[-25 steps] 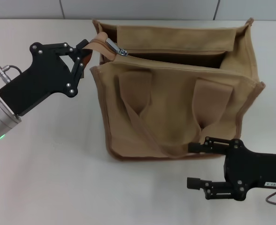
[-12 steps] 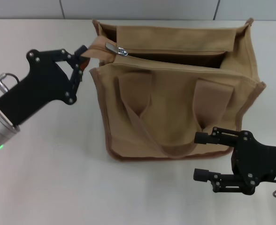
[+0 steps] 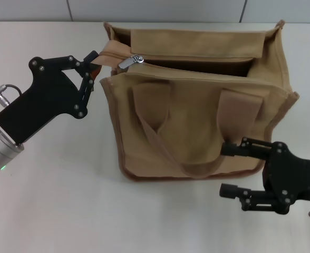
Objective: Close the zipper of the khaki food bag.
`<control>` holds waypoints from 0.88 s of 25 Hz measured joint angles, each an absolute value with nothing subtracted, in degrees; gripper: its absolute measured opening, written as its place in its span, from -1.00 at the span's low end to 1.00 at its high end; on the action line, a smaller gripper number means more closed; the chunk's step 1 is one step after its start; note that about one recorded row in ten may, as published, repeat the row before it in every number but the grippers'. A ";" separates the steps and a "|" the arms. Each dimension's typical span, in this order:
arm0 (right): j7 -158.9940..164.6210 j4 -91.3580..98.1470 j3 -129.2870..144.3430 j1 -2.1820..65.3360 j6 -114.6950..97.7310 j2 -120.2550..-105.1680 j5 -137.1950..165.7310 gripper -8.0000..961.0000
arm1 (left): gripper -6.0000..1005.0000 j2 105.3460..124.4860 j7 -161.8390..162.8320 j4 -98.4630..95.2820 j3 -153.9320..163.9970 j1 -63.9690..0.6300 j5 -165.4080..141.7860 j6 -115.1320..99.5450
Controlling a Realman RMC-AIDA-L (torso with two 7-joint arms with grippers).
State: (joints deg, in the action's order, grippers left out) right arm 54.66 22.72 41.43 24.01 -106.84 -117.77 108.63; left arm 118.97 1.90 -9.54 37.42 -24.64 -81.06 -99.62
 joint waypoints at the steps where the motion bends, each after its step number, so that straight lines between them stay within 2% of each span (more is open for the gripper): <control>1: 54.66 22.78 40.13 24.05 -107.99 -117.74 108.63 0.62 | -0.97 118.95 1.95 -9.54 37.41 -24.72 -81.06 -99.69; 12: 55.01 23.52 30.08 26.05 -115.57 -116.41 108.63 0.62 | -0.97 118.58 6.39 -10.31 36.71 -26.24 -81.03 -99.84; 22: 60.60 31.17 23.94 33.94 -116.07 -116.19 108.63 0.62 | -0.97 118.57 9.59 -10.46 36.73 -27.17 -81.03 -99.42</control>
State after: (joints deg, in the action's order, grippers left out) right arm 60.60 31.17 23.94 33.94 -116.07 -116.19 108.63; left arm 118.57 9.59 -10.46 36.73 -27.17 -81.03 -99.42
